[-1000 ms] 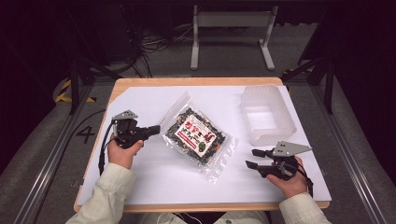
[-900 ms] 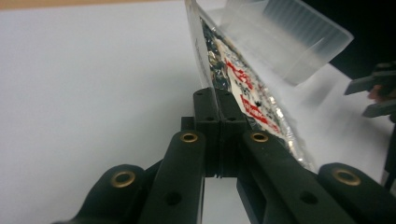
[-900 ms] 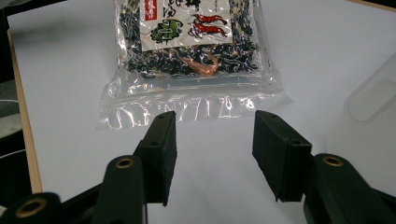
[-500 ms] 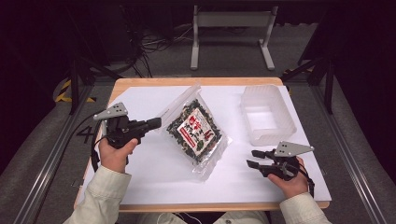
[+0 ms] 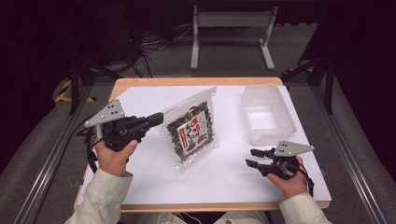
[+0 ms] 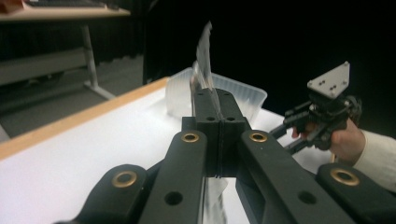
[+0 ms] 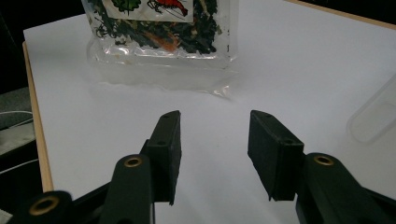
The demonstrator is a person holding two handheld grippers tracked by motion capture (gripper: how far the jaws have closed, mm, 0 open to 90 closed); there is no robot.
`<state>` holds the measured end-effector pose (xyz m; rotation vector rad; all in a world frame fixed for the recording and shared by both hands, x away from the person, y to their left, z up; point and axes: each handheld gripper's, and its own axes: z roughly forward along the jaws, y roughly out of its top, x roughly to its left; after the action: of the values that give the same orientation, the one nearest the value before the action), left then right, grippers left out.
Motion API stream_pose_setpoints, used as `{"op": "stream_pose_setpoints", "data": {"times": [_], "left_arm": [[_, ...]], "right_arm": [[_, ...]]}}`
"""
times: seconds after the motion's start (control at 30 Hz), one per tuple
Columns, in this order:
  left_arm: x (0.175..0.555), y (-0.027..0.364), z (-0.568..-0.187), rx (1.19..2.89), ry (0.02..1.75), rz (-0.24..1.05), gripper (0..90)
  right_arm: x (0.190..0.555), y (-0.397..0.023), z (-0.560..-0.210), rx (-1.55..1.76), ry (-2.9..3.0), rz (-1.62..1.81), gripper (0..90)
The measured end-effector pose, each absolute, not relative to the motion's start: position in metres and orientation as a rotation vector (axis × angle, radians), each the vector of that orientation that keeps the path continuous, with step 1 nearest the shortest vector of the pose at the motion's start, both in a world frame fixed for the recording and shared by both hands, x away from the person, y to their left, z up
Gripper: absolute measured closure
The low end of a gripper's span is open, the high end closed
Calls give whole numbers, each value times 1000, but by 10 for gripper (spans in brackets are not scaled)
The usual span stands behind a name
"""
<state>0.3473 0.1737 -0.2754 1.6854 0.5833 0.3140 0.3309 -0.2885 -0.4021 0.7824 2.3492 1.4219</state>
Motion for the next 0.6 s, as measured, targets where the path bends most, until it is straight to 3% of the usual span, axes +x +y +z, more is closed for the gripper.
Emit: {"op": "stream_pose_setpoints", "data": {"times": [0.3, 0.6], "left_arm": [[345, 172, -269, 1649, 566, 332, 900], [341, 179, -261, 1628, 547, 327, 900]], "right_arm": [[330, -284, -395, 760, 2334, 1447, 537], [343, -274, -370, 704, 2314, 1518, 453]]}}
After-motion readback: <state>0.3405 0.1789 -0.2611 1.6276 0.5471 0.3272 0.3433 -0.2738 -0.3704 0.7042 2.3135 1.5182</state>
